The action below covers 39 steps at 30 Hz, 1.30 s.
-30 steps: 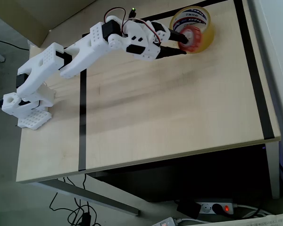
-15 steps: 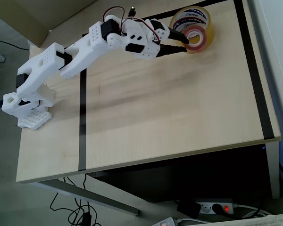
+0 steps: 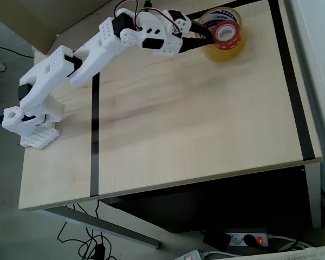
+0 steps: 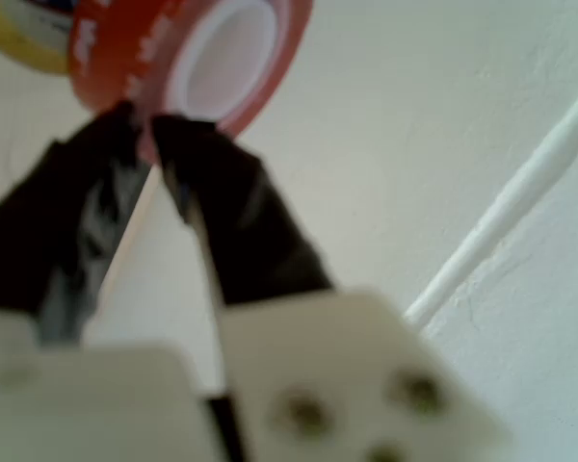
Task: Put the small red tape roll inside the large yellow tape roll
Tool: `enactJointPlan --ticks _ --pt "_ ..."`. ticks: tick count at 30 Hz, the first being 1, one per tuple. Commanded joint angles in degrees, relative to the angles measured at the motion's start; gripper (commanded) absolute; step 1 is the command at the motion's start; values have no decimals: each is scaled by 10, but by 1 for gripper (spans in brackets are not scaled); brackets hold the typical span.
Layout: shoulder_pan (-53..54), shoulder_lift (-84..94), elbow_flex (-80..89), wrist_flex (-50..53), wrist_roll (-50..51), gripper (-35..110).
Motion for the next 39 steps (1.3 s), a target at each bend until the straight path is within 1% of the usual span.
enactJointPlan --ticks 1,6,16,26,39 --pt "-11 37 -61 -25 1 0" --pt "-24 35 -60 -20 1 0" --pt "-87 4 -89 -24 1 0" --pt "-55 26 -114 -20 1 0" --pt "-36 39 -140 -54 17 0"
